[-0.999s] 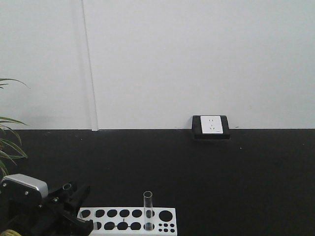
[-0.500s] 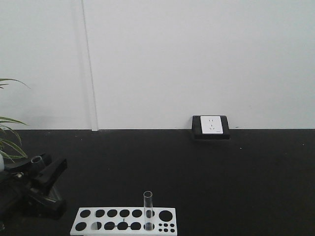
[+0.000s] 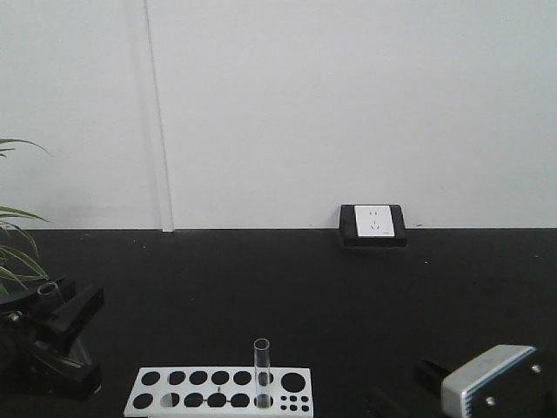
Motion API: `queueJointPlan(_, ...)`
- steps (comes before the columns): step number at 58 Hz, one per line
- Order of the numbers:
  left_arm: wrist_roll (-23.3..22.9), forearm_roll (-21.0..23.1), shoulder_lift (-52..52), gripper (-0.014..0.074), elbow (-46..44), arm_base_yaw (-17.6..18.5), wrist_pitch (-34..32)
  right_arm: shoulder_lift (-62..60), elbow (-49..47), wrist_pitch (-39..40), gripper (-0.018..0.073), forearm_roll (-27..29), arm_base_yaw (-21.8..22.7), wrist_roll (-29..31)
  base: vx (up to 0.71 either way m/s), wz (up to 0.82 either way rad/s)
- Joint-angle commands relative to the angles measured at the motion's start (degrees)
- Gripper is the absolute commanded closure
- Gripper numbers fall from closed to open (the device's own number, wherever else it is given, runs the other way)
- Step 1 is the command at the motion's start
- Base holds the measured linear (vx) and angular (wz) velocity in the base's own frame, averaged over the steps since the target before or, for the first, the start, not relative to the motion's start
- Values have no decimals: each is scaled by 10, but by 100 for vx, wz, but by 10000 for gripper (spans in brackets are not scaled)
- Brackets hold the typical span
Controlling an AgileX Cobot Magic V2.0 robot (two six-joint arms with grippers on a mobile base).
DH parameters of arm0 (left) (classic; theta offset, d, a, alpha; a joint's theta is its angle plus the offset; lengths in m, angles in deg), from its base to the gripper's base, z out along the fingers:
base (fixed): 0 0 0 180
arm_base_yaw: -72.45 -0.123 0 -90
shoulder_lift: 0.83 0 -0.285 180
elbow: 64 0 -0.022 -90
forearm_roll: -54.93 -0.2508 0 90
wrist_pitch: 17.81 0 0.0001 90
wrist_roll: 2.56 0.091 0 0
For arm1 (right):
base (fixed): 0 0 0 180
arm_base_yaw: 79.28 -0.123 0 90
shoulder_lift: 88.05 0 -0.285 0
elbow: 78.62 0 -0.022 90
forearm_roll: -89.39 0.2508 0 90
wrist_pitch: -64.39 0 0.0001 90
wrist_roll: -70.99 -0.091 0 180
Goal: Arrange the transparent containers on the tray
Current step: 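Lower the right gripper onto another clear tube and grasp it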
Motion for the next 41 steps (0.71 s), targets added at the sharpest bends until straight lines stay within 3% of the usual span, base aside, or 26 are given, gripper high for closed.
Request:
queueJointPlan(1, -1, 5, 13, 503, -18, 4, -45, 46, -17, 130, 90, 11, -12, 0, 0, 0)
queueJointPlan(7, -1, 5, 13, 503, -18, 4, -45, 104, -25, 177, 83, 9, -24, -28, 0, 0)
queueJointPlan(20, -1, 5, 13, 503, -18, 4, -45, 201, -92, 185, 52, -48, -69, -35, 0, 0)
queueJointPlan(41, -1, 5, 13, 503, -18, 4, -45, 294, -195, 188, 42, -34, -74, -44, 0, 0)
